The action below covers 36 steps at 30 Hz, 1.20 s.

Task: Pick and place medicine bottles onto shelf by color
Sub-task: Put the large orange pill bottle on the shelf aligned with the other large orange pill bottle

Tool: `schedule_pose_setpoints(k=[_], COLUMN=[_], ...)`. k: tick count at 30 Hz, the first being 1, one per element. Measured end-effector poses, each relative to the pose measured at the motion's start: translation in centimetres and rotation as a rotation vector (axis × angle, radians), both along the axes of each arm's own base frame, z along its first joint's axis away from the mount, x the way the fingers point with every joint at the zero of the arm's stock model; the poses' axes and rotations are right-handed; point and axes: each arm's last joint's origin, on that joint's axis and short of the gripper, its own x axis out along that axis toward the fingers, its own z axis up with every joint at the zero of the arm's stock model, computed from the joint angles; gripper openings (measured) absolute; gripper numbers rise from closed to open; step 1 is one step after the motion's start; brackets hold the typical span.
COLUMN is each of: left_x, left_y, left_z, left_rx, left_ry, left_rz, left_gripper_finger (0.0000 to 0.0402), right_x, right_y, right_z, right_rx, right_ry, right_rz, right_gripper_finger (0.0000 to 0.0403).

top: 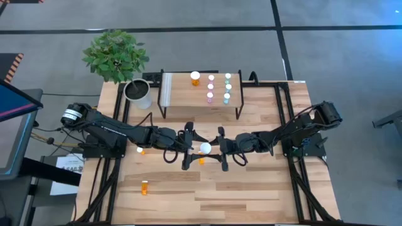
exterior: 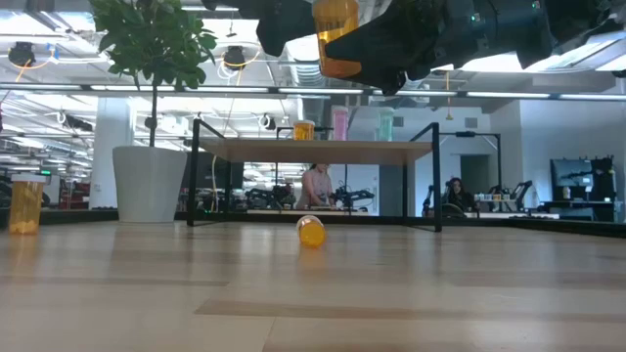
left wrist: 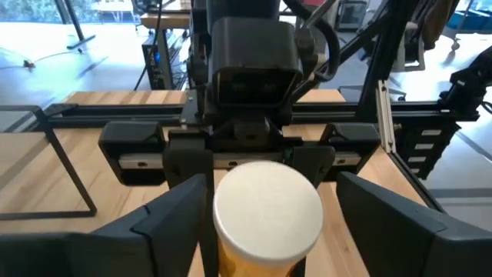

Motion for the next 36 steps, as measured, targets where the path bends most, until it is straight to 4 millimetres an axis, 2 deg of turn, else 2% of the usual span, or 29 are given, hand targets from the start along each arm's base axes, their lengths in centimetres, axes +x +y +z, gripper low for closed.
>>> schedule_pose_setpoints(k=[8,13,21,29,36], left_x=[0.0,0.0,0.0,-0.3,-2.0], left_y=[0.0,0.0,0.0,0.0,0.5], left_z=[0.0,0.0,0.0,0.0,1.8], left_rx=[-0.001,-0.002,0.0,0.017,0.031], left_ry=[0.006,0.007,0.005,0.024,0.027], left_rz=[-0.006,-0.011,-0.013,-0.02,-0.006], left_gripper_finger=[0.0215,0.0191,0.0194,0.0193,0.0193], right_x=[0.0,0.0,0.0,0.1,0.1], right_y=[0.0,0.0,0.0,0.0,-0.1], right_z=[0.0,0.0,0.1,0.2,0.2], right_rx=[0.0,0.0,0.005,0.02,0.018], right_ry=[0.0,0.0,-0.011,-0.019,-0.017], right_rz=[0.002,0.004,0.003,-0.001,-0.005], right_gripper_finger=[0.0202,0.0201,0.0219,0.0253,0.0277])
